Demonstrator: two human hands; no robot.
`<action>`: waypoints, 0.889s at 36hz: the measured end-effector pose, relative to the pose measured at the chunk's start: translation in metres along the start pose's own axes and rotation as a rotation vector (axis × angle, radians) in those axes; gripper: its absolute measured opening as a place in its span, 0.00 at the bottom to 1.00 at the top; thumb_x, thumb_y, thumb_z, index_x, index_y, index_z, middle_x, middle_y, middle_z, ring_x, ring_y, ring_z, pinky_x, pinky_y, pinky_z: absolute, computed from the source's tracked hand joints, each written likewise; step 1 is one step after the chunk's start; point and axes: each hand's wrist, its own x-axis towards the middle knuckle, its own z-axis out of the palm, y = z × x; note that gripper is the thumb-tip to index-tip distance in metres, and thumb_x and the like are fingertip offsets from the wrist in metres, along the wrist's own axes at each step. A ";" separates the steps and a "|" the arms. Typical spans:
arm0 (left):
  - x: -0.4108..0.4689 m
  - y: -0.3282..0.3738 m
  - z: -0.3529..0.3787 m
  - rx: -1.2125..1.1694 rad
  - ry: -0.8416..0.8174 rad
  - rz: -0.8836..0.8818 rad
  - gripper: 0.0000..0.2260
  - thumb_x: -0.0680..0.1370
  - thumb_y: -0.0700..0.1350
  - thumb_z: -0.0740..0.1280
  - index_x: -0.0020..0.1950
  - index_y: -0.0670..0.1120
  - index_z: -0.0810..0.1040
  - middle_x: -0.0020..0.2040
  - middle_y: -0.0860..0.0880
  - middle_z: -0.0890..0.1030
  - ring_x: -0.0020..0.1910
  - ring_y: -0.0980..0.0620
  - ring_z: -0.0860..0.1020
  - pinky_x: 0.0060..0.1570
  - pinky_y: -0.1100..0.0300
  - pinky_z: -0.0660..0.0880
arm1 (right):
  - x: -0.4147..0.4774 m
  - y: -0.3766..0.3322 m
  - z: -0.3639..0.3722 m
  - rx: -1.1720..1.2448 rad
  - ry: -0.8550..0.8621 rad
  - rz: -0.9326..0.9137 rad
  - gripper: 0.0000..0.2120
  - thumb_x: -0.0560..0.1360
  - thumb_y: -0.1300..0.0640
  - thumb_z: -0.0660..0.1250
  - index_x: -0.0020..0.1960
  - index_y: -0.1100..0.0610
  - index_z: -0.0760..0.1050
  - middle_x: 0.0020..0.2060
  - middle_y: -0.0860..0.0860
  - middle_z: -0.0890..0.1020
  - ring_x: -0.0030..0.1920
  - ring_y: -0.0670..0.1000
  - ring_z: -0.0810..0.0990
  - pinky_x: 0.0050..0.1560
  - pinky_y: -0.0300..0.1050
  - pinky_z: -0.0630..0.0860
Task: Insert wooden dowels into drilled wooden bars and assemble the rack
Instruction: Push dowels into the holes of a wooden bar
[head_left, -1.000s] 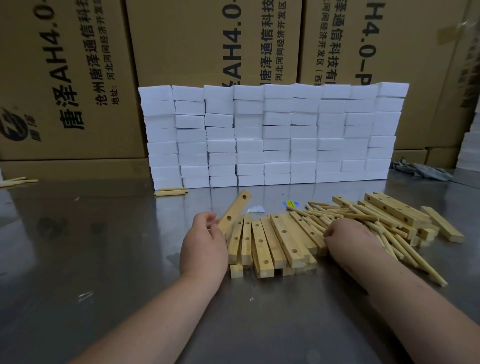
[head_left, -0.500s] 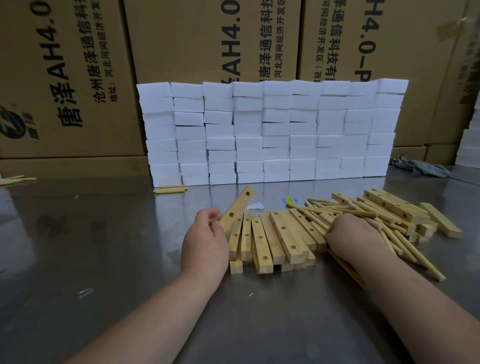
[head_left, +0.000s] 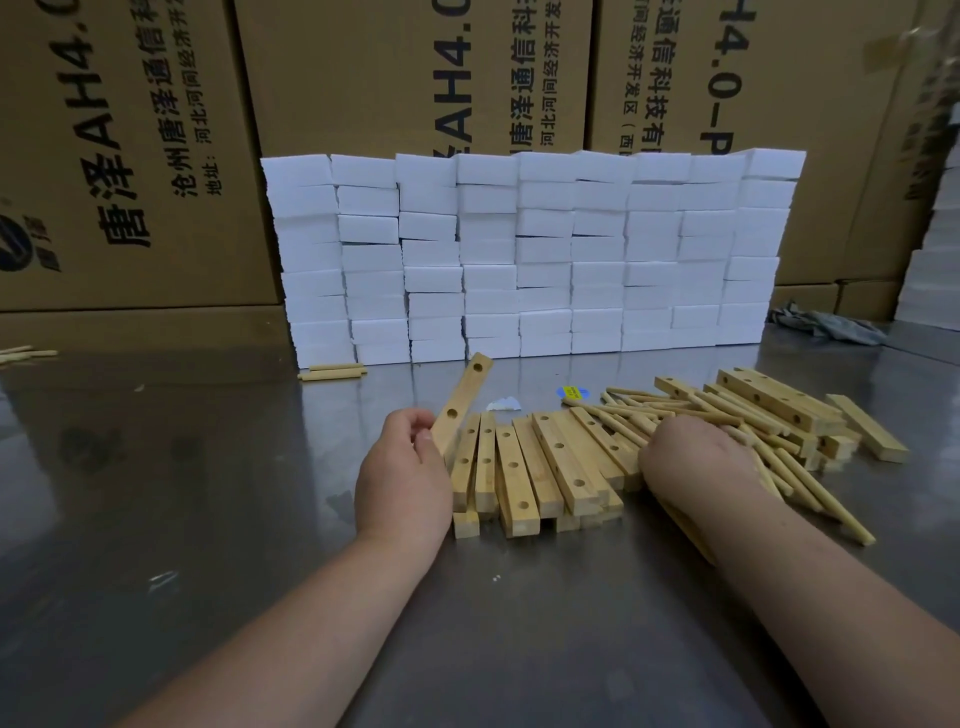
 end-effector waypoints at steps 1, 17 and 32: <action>0.000 0.000 -0.001 -0.004 -0.003 -0.001 0.07 0.81 0.44 0.55 0.51 0.55 0.70 0.41 0.58 0.75 0.39 0.51 0.76 0.40 0.51 0.78 | 0.001 0.001 -0.001 0.008 -0.011 -0.012 0.06 0.74 0.57 0.60 0.44 0.54 0.75 0.38 0.51 0.78 0.39 0.51 0.75 0.42 0.45 0.72; 0.001 -0.001 0.002 -0.011 -0.033 0.009 0.07 0.81 0.44 0.56 0.52 0.55 0.71 0.42 0.60 0.74 0.40 0.57 0.75 0.33 0.62 0.69 | 0.006 0.002 0.004 0.068 -0.071 -0.056 0.12 0.74 0.49 0.63 0.37 0.55 0.70 0.33 0.51 0.74 0.35 0.50 0.74 0.32 0.42 0.69; 0.007 0.041 -0.017 -0.493 0.047 -0.373 0.07 0.81 0.42 0.56 0.54 0.52 0.72 0.41 0.49 0.80 0.25 0.62 0.78 0.22 0.67 0.72 | -0.033 -0.021 -0.016 0.666 0.487 -0.386 0.07 0.77 0.48 0.59 0.47 0.46 0.76 0.28 0.43 0.75 0.30 0.43 0.71 0.28 0.40 0.63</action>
